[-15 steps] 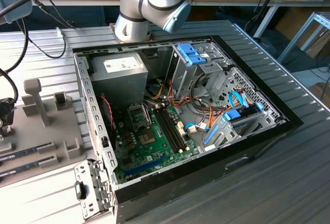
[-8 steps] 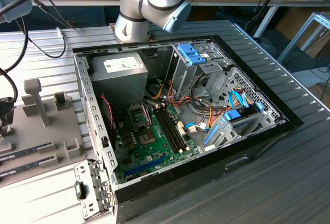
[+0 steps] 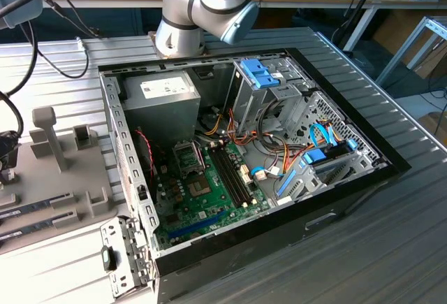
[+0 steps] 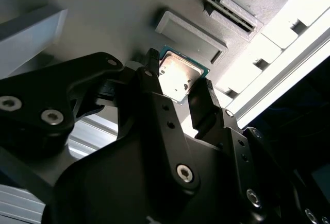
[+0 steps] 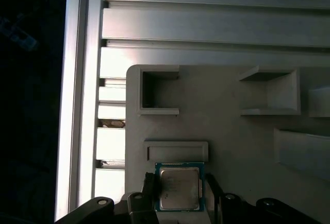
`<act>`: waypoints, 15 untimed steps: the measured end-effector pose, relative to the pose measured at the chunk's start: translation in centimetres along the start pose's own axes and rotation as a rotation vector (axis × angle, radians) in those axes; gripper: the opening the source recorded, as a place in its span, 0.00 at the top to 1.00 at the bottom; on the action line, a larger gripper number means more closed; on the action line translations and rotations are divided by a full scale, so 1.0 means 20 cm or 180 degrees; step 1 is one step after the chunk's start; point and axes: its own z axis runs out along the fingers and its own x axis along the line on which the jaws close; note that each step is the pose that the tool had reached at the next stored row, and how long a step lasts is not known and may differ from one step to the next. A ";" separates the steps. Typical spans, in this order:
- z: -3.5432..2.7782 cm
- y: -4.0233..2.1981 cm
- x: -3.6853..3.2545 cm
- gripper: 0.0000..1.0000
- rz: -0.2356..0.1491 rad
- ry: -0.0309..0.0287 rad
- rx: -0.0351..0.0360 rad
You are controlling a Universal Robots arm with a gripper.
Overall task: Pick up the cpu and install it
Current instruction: 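Pick up the cpu and move it towards the insertion slot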
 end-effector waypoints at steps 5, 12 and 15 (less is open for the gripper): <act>-0.005 0.001 0.000 0.53 0.0000 0.0001 -0.0001; -0.015 0.001 0.000 0.53 0.0000 0.0000 -0.0004; -0.019 0.001 0.000 0.53 0.0000 0.0000 -0.0004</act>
